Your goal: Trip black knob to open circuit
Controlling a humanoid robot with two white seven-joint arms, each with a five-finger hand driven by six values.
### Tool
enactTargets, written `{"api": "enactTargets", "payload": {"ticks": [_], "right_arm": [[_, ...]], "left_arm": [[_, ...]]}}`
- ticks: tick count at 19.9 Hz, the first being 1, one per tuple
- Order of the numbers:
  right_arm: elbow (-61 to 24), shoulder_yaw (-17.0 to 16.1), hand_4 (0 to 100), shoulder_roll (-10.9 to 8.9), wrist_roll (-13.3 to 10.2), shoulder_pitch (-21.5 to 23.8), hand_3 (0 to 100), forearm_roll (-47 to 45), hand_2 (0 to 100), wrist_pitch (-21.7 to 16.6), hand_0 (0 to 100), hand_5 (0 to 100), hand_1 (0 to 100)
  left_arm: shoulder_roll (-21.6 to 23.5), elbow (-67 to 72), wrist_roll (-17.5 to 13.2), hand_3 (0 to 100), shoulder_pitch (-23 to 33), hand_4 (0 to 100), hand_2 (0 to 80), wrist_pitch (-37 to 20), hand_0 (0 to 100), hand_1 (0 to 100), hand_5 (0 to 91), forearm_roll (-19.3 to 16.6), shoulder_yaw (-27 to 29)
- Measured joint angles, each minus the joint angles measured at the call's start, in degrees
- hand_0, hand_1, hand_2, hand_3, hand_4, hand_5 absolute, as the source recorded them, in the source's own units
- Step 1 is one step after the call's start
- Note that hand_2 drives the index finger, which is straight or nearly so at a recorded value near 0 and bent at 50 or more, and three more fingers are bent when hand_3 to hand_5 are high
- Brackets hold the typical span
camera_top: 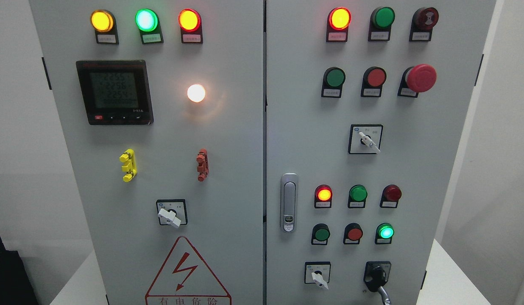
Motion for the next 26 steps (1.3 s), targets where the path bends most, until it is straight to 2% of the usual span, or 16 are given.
{"api": "enactTargets", "payload": {"ticks": [21,26], "right_arm": [[0.00,0.01,94,-0.09,-0.02,0.00,92,-0.02,0,0.01,99,96,85],[-0.03,-0.05,94,-0.77,-0.03,0.03,92,-0.02,0,0.01,99,96,85]], "left_arm": [[0.00,0.00,0.00,0,0.00,0,0.0,0.00,12,39,0.0,0.00,0.00],[0.00,0.00,0.00,0,0.00,0,0.0,0.00,12,39,0.0,0.00,0.00]]}}
